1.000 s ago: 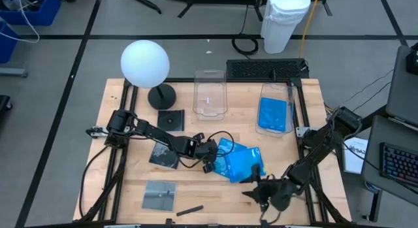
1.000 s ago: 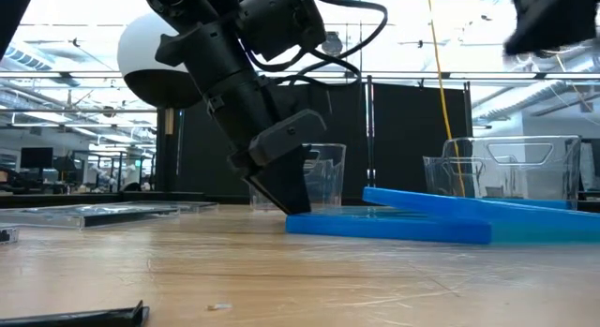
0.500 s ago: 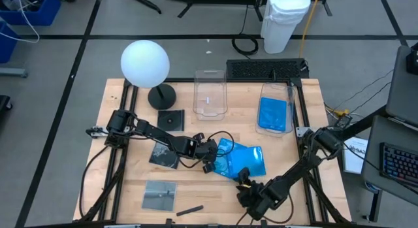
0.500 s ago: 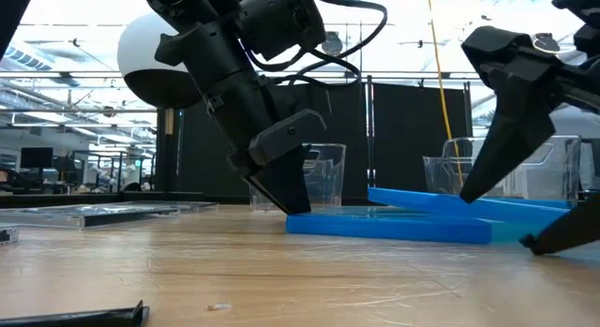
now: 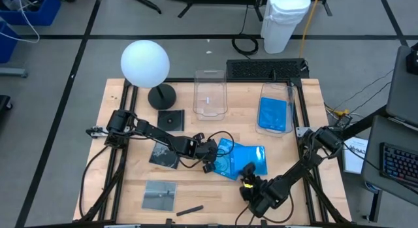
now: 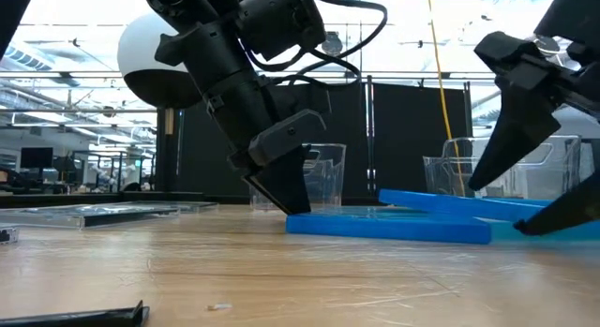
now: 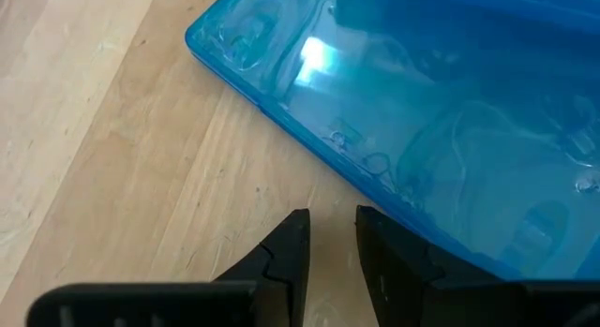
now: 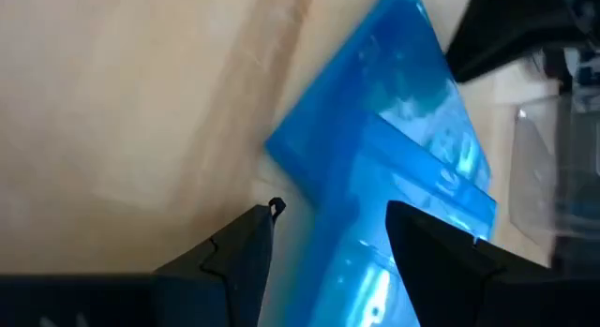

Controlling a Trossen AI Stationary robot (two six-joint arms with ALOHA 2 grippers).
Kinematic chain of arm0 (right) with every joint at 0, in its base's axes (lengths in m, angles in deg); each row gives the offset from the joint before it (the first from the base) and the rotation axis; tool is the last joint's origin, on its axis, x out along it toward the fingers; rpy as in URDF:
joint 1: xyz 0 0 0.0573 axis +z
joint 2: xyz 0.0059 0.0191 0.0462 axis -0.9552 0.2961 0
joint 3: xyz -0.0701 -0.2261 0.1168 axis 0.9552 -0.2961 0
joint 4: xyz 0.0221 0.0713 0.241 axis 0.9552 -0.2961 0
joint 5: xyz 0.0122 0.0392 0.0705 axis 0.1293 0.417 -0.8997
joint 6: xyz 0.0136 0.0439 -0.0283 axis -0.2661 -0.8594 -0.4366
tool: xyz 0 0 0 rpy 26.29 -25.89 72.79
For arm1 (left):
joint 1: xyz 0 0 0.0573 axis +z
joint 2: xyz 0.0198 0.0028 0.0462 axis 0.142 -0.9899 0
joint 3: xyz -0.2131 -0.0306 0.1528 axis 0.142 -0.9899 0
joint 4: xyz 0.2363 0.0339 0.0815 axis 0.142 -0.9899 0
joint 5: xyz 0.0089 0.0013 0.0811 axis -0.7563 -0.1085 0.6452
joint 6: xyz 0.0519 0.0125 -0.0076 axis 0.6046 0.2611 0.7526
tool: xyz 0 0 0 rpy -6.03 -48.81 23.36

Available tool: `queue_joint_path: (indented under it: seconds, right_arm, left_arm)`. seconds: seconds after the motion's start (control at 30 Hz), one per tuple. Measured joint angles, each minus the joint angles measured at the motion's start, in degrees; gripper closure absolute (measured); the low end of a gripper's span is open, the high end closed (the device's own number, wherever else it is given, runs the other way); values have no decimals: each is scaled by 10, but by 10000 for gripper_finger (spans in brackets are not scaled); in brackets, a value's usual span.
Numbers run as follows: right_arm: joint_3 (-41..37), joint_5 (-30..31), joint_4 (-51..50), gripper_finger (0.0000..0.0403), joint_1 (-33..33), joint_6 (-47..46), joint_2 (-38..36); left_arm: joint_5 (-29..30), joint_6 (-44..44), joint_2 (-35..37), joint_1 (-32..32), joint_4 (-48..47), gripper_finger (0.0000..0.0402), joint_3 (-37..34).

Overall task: Pick & place jewel cases by type
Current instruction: Put the right blue CD case into the right transparent bin

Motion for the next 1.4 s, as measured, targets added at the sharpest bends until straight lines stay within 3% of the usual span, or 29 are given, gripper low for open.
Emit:
queue_joint_path:
  seconds: [0.17, 0.43, 0.53, 0.73, 1.07, 1.4]
  right_arm:
    - [-5, -3, -44, 202, -16, -39, 4]
    - [-45, -35, -18, 211, -43, -94, 0]
    - [-50, -46, -19, 246, -44, -126, 1]
    - [-50, -33, -20, 357, -39, -151, 1]
    - [-46, 4, -30, 359, -5, -165, -20]
    - [-42, 3, -24, 369, 34, -197, -122]
  left_arm:
    - [0, -1, 0, 0, 1, 305, 0]
    - [0, -2, 0, 0, 2, 305, 0]
    - [0, -2, 0, 0, 2, 305, 0]
    - [2, 0, 0, 0, 1, 305, 0]
    - [1, 0, 0, 0, 1, 305, 0]
    - [1, 0, 0, 0, 1, 305, 0]
